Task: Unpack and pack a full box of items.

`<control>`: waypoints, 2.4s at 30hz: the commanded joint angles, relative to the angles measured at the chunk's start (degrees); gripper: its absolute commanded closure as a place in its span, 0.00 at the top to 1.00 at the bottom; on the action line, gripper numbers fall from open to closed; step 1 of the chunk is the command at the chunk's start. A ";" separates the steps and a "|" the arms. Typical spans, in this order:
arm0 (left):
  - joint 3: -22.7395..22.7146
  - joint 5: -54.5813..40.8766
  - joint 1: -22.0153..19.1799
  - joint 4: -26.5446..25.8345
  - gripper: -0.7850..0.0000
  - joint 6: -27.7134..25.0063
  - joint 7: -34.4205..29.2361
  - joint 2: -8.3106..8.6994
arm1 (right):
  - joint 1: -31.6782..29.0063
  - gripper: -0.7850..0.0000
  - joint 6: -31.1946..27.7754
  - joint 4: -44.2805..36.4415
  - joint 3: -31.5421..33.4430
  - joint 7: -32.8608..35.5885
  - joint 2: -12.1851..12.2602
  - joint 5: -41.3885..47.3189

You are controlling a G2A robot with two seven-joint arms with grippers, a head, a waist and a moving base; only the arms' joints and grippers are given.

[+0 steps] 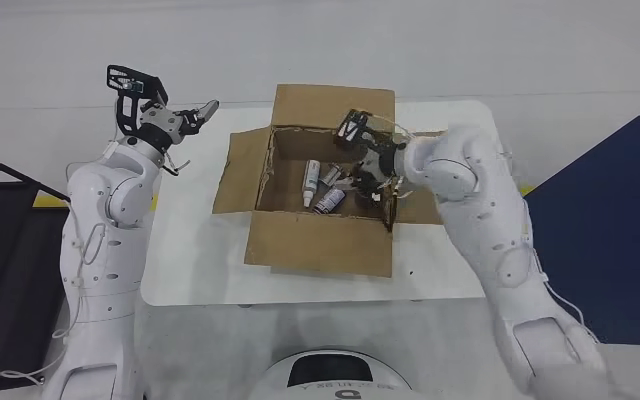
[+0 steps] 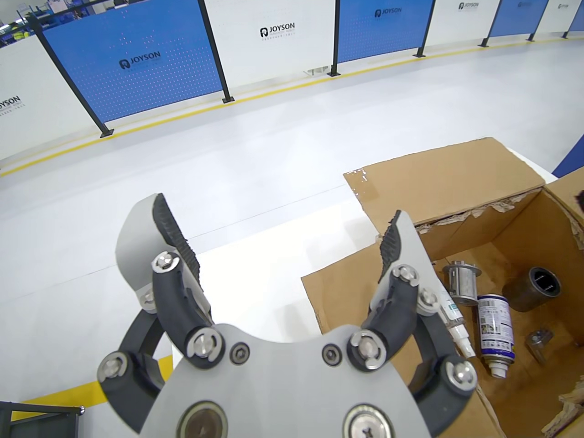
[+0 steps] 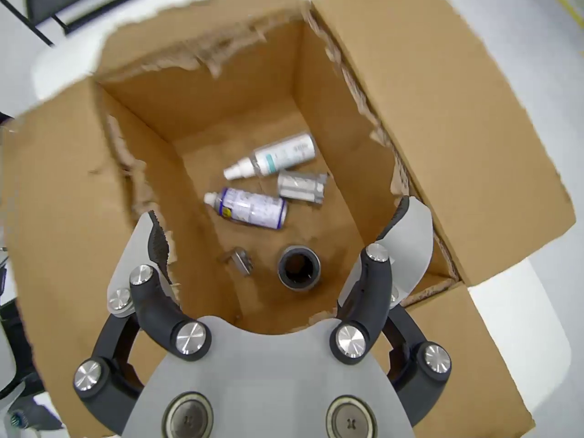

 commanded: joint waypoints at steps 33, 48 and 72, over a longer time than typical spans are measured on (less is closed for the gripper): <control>0.00 0.00 0.00 0.00 1.00 0.00 0.00 0.00 | 32.90 0.38 8.14 27.25 -51.03 11.37 -2.29 9.41; 0.00 0.00 0.00 0.00 1.00 0.00 0.00 0.00 | 33.69 0.39 5.89 35.81 -53.67 9.12 -8.12 8.68; 0.00 0.00 0.00 0.00 1.00 0.00 0.00 0.00 | 32.50 0.22 5.05 46.97 -53.70 8.28 -13.98 6.34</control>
